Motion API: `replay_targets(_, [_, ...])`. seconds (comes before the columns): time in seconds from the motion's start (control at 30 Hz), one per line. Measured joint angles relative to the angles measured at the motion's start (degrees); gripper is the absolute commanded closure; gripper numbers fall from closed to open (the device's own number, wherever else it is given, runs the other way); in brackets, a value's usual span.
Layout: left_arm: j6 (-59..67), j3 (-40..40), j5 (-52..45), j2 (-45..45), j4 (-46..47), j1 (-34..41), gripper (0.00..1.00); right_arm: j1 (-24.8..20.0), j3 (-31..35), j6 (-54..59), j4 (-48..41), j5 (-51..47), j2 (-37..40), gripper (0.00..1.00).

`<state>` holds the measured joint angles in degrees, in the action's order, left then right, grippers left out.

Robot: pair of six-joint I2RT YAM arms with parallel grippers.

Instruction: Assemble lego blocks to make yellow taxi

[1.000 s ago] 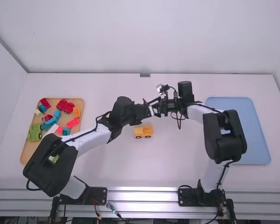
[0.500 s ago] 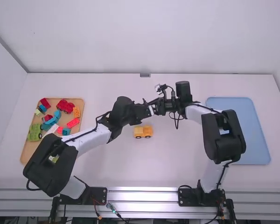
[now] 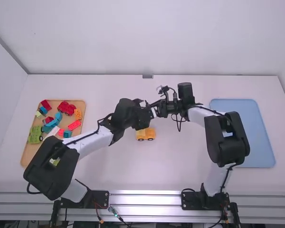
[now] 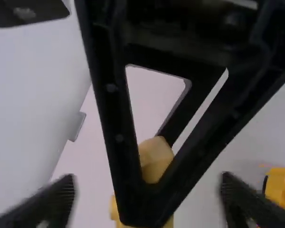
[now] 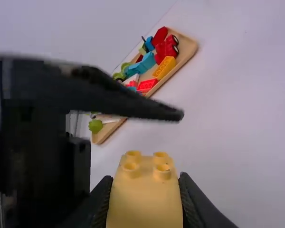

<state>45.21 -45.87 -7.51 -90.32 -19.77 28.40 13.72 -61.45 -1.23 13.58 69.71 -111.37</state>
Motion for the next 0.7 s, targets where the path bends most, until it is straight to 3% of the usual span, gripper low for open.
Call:
replay_targets(0.1, [-3.0, -1.5, -1.9, 0.0, 6.0, -0.5, 0.01, 0.0, 0.0, 3.3, -0.4, 0.0, 0.0, 0.87])
replay_targets(0.27, [-4.5, -6.4, -12.0, 0.0, 17.5, -3.6, 0.01, -0.8, 0.0, 9.5, -1.8, -0.4, 0.0, 0.89])
replay_targets(0.5, [-3.3, -20.4, -30.6, 0.0, 40.5, -12.7, 0.01, -3.1, 0.0, 22.0, -6.4, -1.0, 0.0, 0.92])
replay_targets(0.7, [-3.4, -27.5, -37.0, -1.3, 49.2, -14.8, 0.01, -2.3, -0.3, 33.2, -10.4, 0.6, 0.0, 0.92])
